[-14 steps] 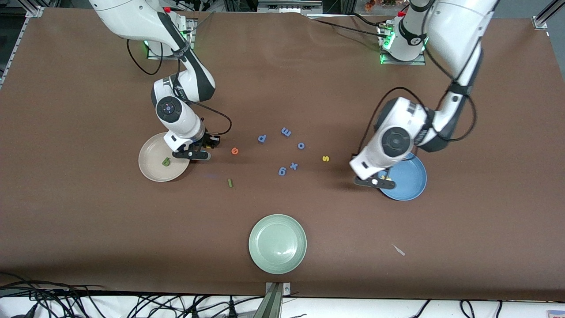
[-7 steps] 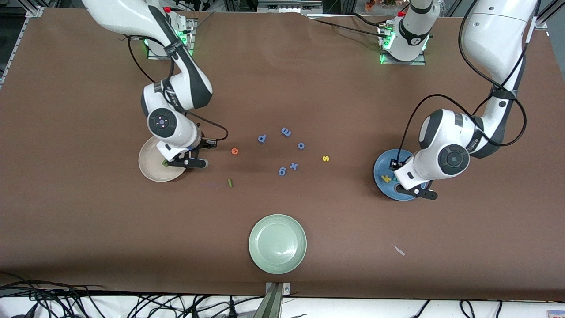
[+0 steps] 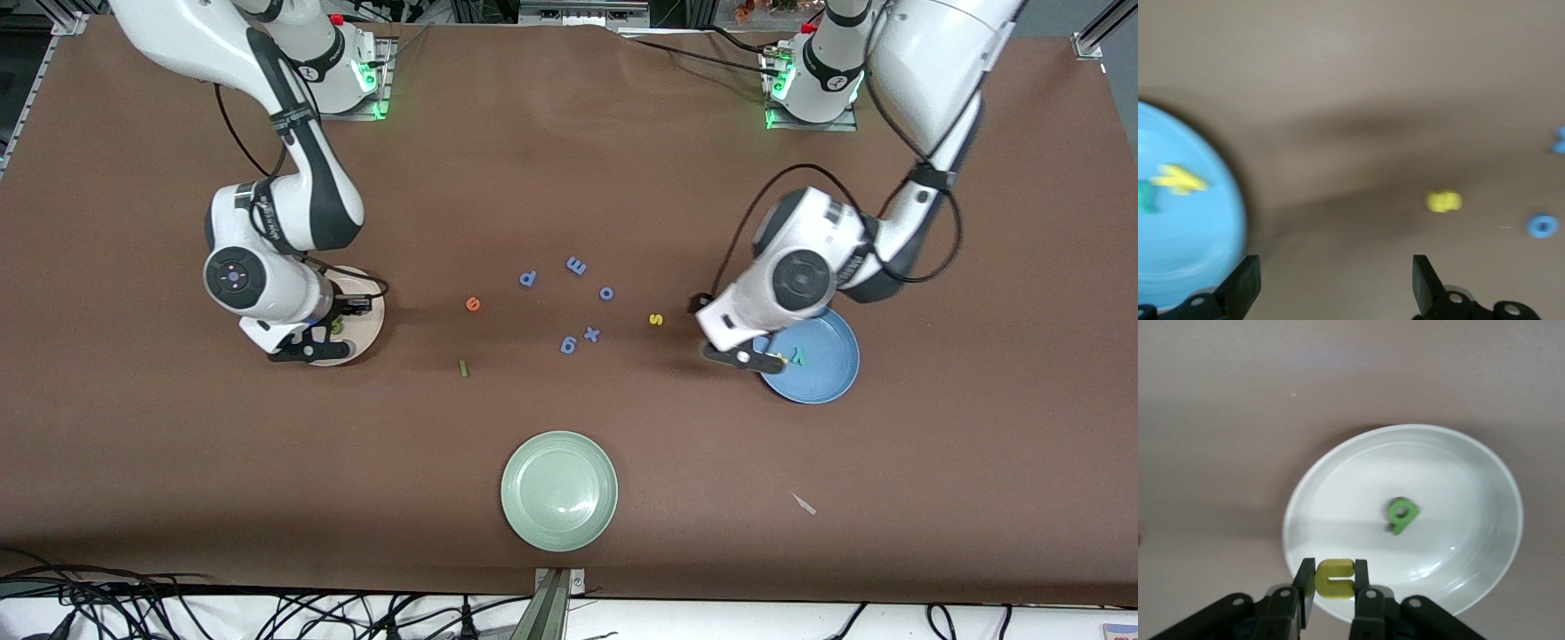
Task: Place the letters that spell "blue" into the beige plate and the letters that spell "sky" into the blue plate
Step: 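Drop the y on the blue plate while the right gripper drops the u, then grasp the yellow s with the left gripper while the right gripper grasps the l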
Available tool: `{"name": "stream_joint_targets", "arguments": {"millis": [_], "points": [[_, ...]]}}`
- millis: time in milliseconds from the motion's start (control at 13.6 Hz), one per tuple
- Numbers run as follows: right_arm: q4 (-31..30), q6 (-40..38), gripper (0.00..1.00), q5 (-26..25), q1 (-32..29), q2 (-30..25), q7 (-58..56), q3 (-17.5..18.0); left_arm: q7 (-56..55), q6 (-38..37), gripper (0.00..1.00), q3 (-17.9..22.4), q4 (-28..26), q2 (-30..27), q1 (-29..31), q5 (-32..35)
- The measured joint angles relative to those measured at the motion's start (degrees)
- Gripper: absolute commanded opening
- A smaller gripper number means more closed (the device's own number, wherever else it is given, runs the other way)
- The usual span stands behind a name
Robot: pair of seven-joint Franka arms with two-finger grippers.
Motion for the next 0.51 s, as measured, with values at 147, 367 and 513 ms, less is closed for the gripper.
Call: {"name": "stream_joint_targets", "arguments": {"millis": [147, 367, 513], "points": [[0.20, 0.05, 1.00, 0.01, -0.50, 0.45, -0.30, 0.03, -6.73, 5.51, 1.00, 0.16, -0.40, 2.59, -4.61, 0.00], [2.43, 0.03, 1.00, 0.28, -0.04, 0.66, 1.93, 0.97, -8.69, 9.94, 0.82, 0.62, -0.40, 6.56, -5.64, 3.67], [4.11, -0.01, 1.00, 0.36, 0.08, 1.05, 5.72, 3.04, -9.19, 11.17, 0.82, 0.73, -0.37, 7.90, -5.16, 7.13]]}}
